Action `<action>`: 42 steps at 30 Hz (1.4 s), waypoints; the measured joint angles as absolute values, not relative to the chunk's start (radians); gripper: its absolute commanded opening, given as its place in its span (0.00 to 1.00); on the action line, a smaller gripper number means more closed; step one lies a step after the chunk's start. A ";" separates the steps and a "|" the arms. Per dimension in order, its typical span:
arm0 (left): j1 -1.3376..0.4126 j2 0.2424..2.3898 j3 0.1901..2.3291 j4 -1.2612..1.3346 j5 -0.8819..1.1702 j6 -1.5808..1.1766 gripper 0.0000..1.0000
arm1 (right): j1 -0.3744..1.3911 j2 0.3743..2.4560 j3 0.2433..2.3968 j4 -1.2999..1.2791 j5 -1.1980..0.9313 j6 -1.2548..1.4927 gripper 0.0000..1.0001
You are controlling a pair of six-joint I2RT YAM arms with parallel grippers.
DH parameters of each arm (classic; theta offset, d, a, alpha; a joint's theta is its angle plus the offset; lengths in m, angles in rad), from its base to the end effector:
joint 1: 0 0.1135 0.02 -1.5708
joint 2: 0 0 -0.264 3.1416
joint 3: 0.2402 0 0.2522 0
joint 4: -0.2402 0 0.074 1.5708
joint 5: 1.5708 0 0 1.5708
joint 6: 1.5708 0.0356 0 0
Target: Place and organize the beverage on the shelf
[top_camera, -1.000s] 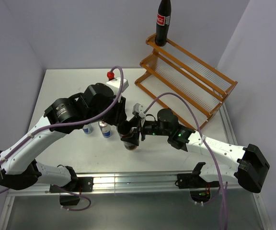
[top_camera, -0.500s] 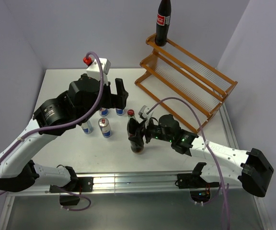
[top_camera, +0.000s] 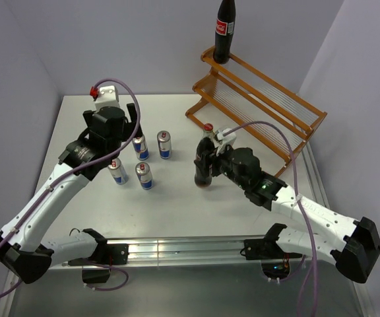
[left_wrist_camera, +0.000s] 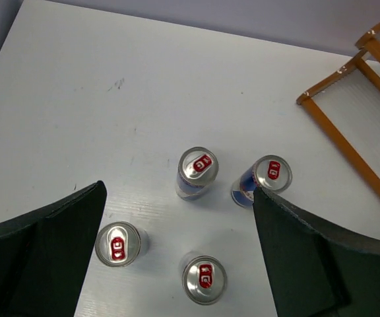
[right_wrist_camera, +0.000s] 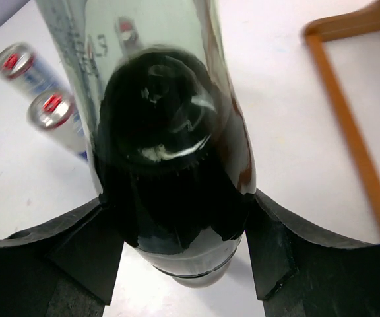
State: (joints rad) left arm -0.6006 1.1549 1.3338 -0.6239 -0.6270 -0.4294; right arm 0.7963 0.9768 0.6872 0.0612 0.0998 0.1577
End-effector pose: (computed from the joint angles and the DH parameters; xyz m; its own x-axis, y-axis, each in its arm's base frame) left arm 0.2069 -0.1164 0.4134 -0.3315 -0.1815 -0.9258 -0.1290 0.9808 -0.1461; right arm 0.1639 0.1624 0.2951 -0.2574 -0.0396 -0.9655 -0.6105 0.7812 0.1307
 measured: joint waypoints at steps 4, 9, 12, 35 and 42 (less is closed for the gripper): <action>-0.575 1.140 1.267 -0.567 -0.629 -0.404 0.99 | 0.686 0.977 0.777 -0.014 0.101 0.164 0.00; -0.575 1.138 1.262 -0.525 -0.635 -0.398 0.99 | 0.556 0.998 0.940 -0.091 0.083 0.158 0.00; -0.575 1.127 1.253 -0.505 -0.638 -0.384 1.00 | 0.487 1.031 1.047 -0.105 0.067 0.150 0.00; -0.575 1.083 1.245 -0.489 -0.621 -0.358 0.99 | 0.127 1.415 1.777 -0.330 0.000 0.057 0.00; -0.573 1.076 1.245 -0.489 -0.618 -0.355 0.99 | 0.041 1.519 1.861 -0.337 -0.028 0.057 0.00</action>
State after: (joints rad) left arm -0.5728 1.0763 1.2446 -0.4892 -0.6182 -0.3553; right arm 0.0406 1.5188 1.8614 -0.3374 -0.0284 0.0570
